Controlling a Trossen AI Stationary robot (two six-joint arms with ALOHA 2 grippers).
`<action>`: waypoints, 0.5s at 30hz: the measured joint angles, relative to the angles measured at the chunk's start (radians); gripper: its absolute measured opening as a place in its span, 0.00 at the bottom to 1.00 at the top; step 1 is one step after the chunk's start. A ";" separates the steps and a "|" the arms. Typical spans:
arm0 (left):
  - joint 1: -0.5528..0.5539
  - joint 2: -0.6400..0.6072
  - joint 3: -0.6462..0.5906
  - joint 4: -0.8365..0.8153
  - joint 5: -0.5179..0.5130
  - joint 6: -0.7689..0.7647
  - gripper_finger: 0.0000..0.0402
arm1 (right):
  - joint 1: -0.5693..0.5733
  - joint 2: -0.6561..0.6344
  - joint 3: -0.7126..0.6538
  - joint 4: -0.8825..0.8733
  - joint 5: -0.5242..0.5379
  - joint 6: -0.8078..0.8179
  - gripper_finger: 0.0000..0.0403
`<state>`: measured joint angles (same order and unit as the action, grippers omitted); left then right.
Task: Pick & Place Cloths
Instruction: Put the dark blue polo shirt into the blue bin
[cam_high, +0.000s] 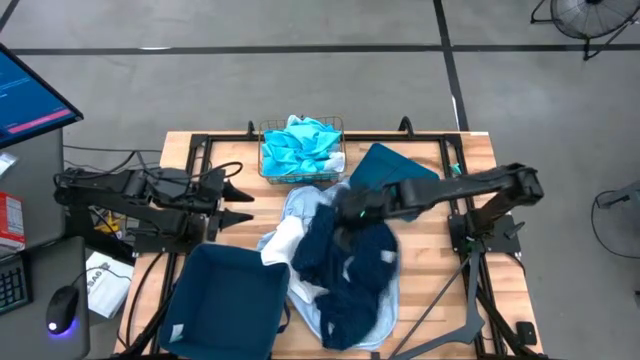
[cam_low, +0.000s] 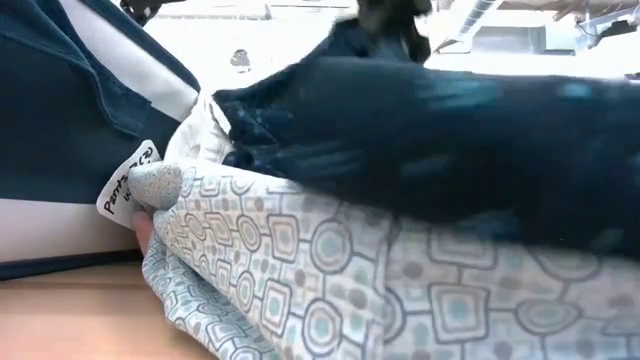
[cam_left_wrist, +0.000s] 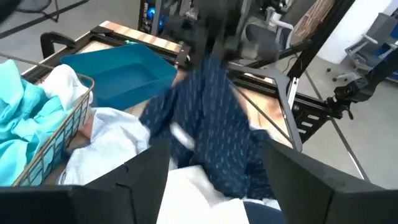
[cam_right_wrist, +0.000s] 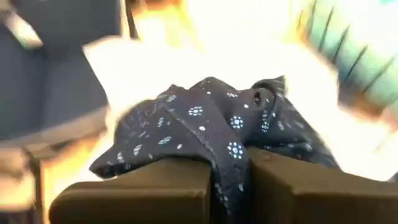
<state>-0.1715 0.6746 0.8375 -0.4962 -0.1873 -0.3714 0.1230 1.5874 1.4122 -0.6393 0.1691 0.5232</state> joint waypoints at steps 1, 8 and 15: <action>0.000 0.005 0.000 0.005 -0.005 0.000 0.62 | -0.006 -0.016 0.033 -0.001 0.015 -0.014 0.01; 0.003 0.069 0.000 0.149 -0.029 0.093 0.68 | -0.034 -0.033 0.278 0.029 0.042 -0.121 0.01; 0.005 0.190 0.001 0.359 -0.103 0.231 0.72 | -0.034 0.053 0.467 0.085 0.042 -0.212 0.01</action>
<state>-0.1661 0.8648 0.8383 -0.1373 -0.2906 -0.1403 0.0895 1.6409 1.8793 -0.5540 0.2111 0.3108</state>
